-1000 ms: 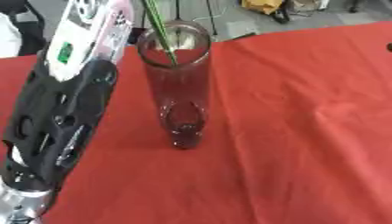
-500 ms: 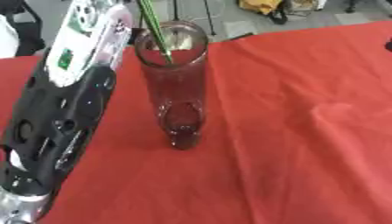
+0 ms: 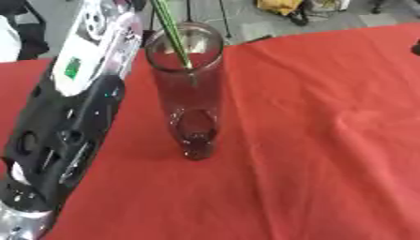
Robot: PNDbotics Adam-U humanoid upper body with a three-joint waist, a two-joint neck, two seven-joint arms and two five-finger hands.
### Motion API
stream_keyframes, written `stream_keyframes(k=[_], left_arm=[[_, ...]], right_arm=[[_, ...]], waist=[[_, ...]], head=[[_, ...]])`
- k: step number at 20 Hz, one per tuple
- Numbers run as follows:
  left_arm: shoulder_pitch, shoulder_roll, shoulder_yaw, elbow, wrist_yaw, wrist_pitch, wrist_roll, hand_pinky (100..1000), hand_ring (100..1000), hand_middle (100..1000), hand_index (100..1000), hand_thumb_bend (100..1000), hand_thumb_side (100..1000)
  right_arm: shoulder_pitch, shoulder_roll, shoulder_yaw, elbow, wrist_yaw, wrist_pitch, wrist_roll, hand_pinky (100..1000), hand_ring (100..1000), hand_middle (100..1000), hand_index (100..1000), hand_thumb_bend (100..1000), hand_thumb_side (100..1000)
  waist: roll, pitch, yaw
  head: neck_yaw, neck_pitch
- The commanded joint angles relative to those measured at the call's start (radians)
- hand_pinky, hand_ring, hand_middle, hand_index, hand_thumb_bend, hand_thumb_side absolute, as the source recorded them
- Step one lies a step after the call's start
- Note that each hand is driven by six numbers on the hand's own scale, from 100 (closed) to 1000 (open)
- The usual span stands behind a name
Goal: Arrange flowers into the vase.
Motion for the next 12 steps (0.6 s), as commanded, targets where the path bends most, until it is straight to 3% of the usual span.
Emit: stream_keyframes(k=[1, 12], left_arm=[[-0.013, 0.013, -0.004, -0.003, -0.019, 0.005, 0.010, 100, 100, 100, 146, 100, 860], [0.003, 0.044, -0.014, -0.002, -0.143, -0.039, -0.009, 100, 100, 100, 164, 100, 843]], right_arm=[[-0.006, -0.007, -0.010, -0.009, -0.003, 0.001, -0.003, 970, 885, 712, 895, 100, 986], [0.000, -0.006, -0.012, -0.009, -0.002, 0.002, -0.005, 969, 885, 711, 895, 100, 986]], waist=[[-0.008, -0.025, 0.002], [-0.013, -0.027, 0.010]], head=[[-0.003, 0.005], [-0.011, 0.009]])
